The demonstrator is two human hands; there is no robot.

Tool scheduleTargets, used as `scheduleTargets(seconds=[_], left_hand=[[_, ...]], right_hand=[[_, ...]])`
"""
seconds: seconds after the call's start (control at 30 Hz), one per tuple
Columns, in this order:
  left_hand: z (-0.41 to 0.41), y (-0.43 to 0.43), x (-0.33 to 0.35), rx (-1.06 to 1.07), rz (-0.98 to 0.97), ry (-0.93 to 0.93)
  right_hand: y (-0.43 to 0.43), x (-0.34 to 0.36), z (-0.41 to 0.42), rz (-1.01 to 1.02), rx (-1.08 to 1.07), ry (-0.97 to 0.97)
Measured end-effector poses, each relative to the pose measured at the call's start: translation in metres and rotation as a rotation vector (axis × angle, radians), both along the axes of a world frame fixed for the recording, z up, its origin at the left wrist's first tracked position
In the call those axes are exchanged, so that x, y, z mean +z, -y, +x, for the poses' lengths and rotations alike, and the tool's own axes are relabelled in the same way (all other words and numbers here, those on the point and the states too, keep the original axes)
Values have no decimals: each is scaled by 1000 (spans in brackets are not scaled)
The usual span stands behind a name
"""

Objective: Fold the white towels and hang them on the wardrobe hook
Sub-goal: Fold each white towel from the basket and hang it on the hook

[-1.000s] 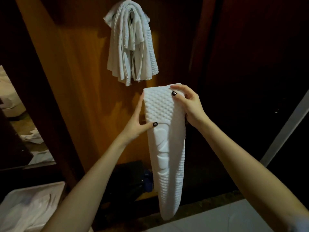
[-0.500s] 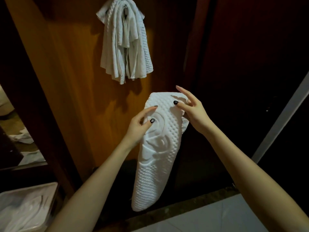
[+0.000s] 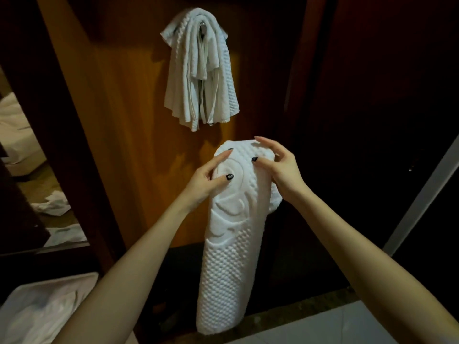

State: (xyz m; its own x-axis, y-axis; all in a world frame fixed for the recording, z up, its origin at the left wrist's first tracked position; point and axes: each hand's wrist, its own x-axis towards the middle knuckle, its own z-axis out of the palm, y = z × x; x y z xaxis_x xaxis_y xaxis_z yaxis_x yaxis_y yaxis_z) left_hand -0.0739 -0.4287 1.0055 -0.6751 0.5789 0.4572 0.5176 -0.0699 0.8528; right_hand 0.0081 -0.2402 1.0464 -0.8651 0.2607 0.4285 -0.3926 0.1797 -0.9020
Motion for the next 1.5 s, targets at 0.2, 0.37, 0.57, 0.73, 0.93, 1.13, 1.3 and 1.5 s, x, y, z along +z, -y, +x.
scheduleTargets(seconds=[0.2, 0.37, 0.57, 0.73, 0.93, 1.13, 1.3, 1.5], left_hand=[[11, 11, -20, 53, -13, -53], [13, 17, -30, 47, 66, -44], [1, 28, -15, -8, 187, 13], [-26, 46, 18, 19, 101, -84], [-73, 56, 103, 4, 14, -186], [-131, 64, 170, 18, -87, -217], [-176, 58, 196, 78, -113, -266], [-236, 56, 246, 35, -223, -282]], right_hand=[[15, 47, -26, 8, -149, -114], [14, 63, -36, 12, -217, -151], [13, 70, -41, -22, -108, -99], [11, 74, -51, 9, -10, -53], [11, 116, -81, 58, -222, -268], [4, 163, -123, 224, -320, -387], [-5, 192, -171, 288, -358, -444], [-24, 228, -230, 373, -432, -469]])
